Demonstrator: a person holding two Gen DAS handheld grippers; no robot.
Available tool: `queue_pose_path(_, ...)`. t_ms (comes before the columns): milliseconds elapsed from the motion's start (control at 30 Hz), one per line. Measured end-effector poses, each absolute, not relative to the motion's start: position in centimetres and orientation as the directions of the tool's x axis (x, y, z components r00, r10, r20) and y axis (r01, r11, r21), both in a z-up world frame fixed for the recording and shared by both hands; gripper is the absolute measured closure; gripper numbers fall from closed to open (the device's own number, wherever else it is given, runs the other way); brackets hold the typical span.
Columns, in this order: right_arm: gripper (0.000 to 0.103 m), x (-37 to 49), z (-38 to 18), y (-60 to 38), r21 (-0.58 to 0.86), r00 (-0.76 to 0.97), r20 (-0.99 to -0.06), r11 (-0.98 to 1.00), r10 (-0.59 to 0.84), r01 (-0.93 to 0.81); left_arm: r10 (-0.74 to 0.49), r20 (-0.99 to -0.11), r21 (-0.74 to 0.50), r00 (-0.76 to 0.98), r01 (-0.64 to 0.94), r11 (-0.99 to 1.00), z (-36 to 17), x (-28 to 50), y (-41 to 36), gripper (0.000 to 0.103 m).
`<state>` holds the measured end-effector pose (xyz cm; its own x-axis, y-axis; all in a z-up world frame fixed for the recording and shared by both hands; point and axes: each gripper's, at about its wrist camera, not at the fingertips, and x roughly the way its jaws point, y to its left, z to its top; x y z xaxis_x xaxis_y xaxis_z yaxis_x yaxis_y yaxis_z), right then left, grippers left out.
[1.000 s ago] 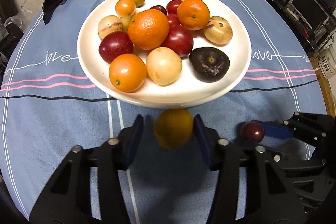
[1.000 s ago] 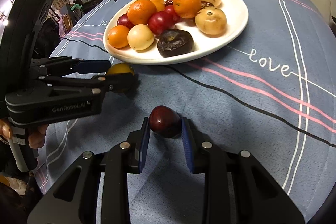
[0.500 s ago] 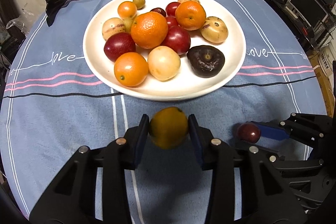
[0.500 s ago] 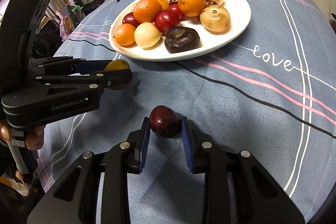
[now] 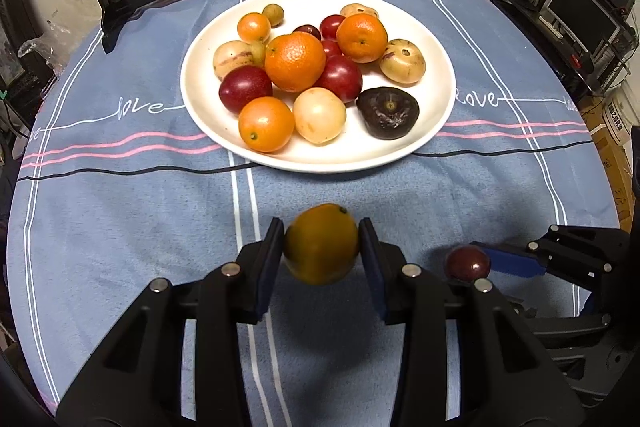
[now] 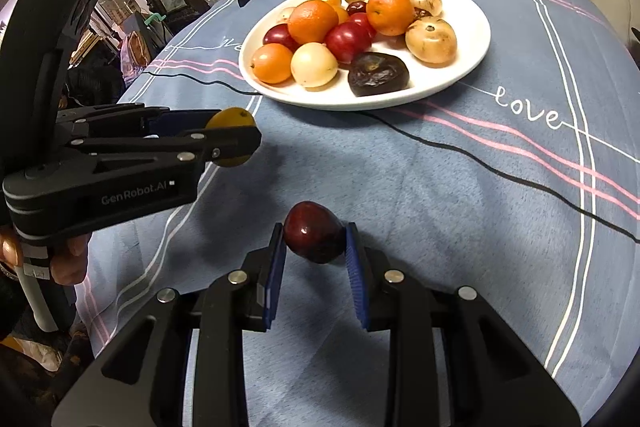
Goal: Organize fruits
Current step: 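Carry the yellow fruit and dark red plum in both tools over the plate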
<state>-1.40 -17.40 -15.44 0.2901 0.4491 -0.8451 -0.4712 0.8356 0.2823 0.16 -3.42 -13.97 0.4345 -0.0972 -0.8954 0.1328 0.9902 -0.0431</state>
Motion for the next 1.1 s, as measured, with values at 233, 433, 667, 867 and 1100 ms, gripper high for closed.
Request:
queue_pose_path(233,0.073,-2.2,-15.3,-17.1,0.291,0.292,-0.844,0.841,0.450,-0.457,-0.105,-0.890,-0.042,0.444,0.149,0.988,-13.5,-0.4,-3.0,0.064)
queue_pose_path(433,0.073,-2.7,-15.3,-16.3,0.290,0.292,-0.845,0.843,0.448,-0.454,-0.113,-0.888,-0.049,0.447,0.151,0.987,-13.3,-0.9,-2.2,0.064)
queue_pose_path(667,0.073,-3.0,-15.5,-15.1,0.290,0.283,-0.849,0.841,0.447,-0.457,-0.114,-0.895,-0.054,0.432,0.149,0.987,-13.9,-2.6,-0.1,0.064)
queue_pose_path(867,0.073,-4.6,-15.4,-14.7,0.331,0.259,-0.840,0.828,0.477,-0.453,-0.143,-0.896,-0.078,0.421,0.168,0.983,-14.2,-4.6,0.6,0.064)
queue_pose_path(1100,0.073,-4.8,-16.7,-15.0,0.343,0.231,-0.853,0.835,0.469,-0.431,-0.148,-0.900,-0.076,0.411,0.187,0.979,-14.3,-3.7,-0.5,0.064)
